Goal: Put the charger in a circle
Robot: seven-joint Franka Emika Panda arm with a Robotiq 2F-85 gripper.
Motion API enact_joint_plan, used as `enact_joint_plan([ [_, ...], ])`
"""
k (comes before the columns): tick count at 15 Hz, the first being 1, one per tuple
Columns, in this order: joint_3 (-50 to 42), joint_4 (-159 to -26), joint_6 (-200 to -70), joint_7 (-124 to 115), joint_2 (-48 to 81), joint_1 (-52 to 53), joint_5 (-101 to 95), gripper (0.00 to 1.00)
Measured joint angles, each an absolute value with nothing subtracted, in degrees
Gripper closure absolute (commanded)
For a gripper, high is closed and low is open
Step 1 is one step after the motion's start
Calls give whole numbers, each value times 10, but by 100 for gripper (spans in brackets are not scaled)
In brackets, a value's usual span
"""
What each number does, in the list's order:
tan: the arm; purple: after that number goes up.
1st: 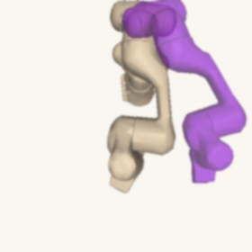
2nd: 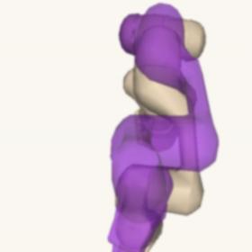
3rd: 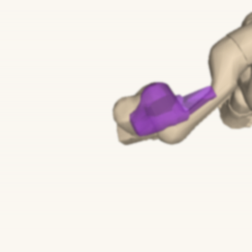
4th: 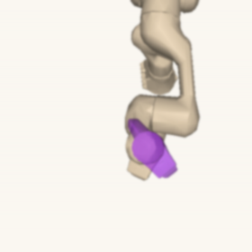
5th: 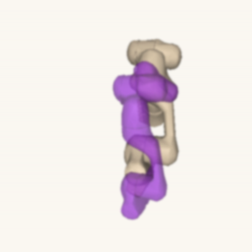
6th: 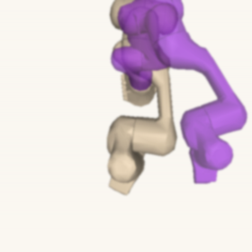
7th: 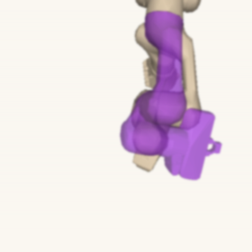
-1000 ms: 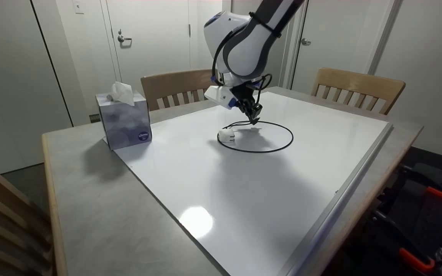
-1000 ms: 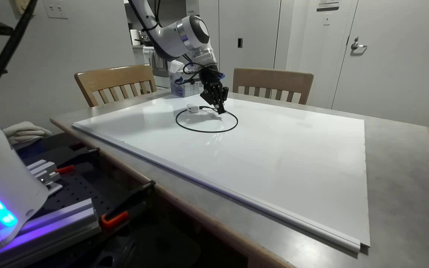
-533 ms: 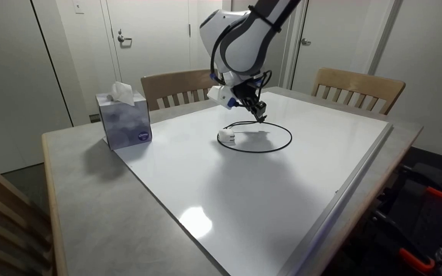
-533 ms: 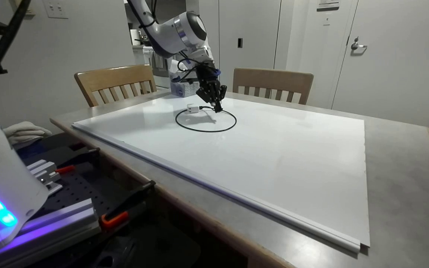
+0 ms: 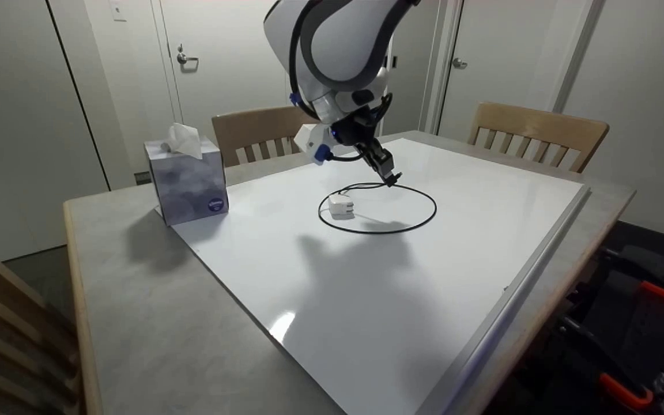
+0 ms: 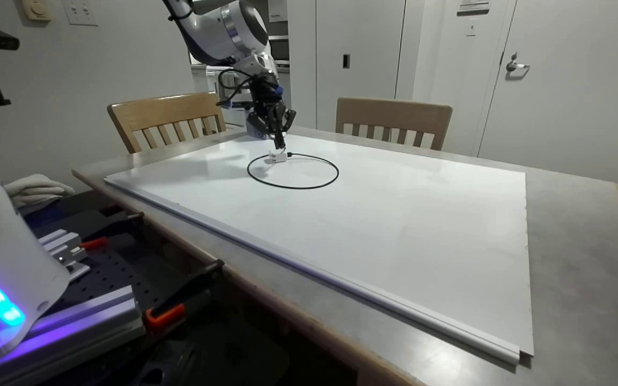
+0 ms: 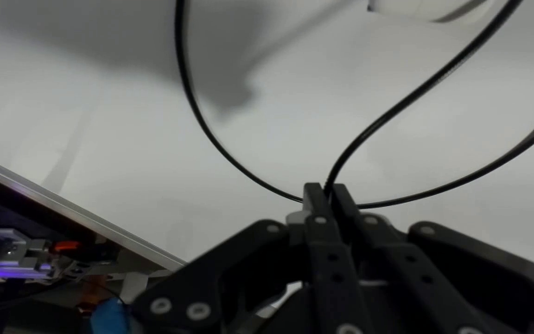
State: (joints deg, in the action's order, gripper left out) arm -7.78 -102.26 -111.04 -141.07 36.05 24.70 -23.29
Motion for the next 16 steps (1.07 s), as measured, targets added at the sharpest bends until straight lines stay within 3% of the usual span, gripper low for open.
enact_joint_plan([
  [5, -79, -1027, -1109, -1413, 358, 246, -233, 93],
  [6, -79, -1027, -1109, -1413, 358, 246, -233, 98],
  [16, -75, -995, -1140, -1422, 359, 196, -279, 98],
])
